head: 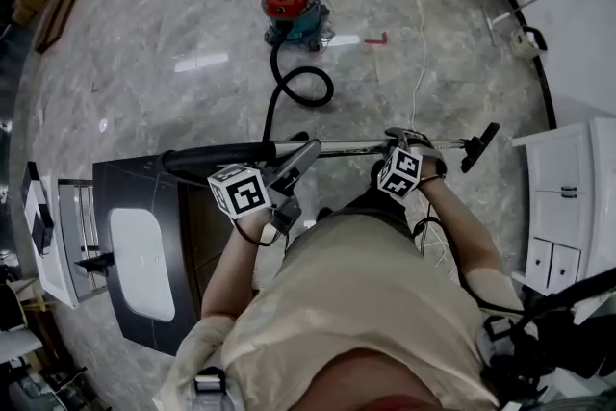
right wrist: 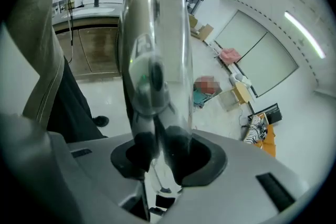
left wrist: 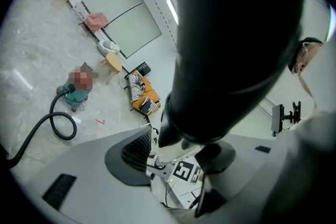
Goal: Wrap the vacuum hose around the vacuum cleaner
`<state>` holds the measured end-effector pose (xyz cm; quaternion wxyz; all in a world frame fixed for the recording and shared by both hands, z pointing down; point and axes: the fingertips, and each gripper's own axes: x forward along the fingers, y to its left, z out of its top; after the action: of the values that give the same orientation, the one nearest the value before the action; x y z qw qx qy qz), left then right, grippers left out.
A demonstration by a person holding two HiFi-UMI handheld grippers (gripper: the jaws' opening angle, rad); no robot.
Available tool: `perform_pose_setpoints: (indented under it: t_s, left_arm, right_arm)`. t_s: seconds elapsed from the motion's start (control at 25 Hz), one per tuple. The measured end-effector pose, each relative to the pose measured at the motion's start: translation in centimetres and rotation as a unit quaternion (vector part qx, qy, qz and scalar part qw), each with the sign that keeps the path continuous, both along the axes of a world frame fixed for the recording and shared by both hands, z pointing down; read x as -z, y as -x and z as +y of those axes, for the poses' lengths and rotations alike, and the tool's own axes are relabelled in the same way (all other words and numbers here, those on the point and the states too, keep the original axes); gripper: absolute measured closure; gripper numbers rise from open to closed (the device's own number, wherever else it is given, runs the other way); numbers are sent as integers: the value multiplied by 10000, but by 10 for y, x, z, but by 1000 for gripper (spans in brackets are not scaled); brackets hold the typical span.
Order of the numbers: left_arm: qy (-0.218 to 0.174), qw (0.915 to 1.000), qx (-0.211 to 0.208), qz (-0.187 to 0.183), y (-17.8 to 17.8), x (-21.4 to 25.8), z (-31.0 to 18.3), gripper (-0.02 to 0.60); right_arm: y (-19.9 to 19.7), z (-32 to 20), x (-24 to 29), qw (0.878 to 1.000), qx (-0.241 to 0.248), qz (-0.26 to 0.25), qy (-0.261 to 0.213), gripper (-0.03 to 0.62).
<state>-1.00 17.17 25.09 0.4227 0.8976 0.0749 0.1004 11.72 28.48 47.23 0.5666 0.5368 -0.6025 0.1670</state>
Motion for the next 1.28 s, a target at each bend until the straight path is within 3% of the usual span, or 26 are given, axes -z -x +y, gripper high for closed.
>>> perform_pose_setpoints:
  t_s: [0.16,0.4,0.52,0.6,0.72,0.84,0.92,0.96,1.0,1.08,1.16,1.2,1.28]
  left_arm:
    - [659,9968,375,-247,-31,-25,-6,368]
    - [414,9917,1079,-554,-99,-37,-20,367]
    - [998,9831,1487,-382,-123,-42,-15,346]
    - [1645,9712,1717,-152,-132,-43,-10,321]
    - [2771,9401,1943,422,-142,-39,0,321]
    - [3405,9125,2139,751,-144,-40,-2,322]
    - [3637,9040,2126,721,-146,-48,-6,322]
    - [3653,9061,2038,628,-149,-54,-6,322]
    - [3549,9149,1853,519,-155,-57,-4,322]
    - [2939,9478,1179,383,-177,-48,1,322]
    - [1832,9822,223,361,-213,-25,7,322]
    - [1225,9913,-260,396,-233,-11,9,322]
    - [253,9926,-1008,622,-270,16,8,322]
  right_arm:
    - [-57,-11,5,9982,576,164,68,464]
    - [-143,-27,9,9933,1109,266,174,464]
    - [-174,-40,6,9903,1347,288,195,464]
    - [-186,-50,2,9875,1524,317,240,464]
    - [-197,-65,-1,9829,1773,376,312,464]
    - [-204,-87,2,9795,1955,407,256,464]
    - [-211,-105,3,9787,1998,413,243,464]
    - [-215,-112,3,9786,2001,410,263,464]
    - [-219,-119,2,9786,1995,405,298,464]
    - [-229,-130,-2,9785,1983,394,414,464]
    - [-242,-141,-10,9779,1964,390,601,464]
    - [-250,-147,-14,9777,1940,391,703,464]
    - [-266,-161,-21,9776,1875,406,861,464]
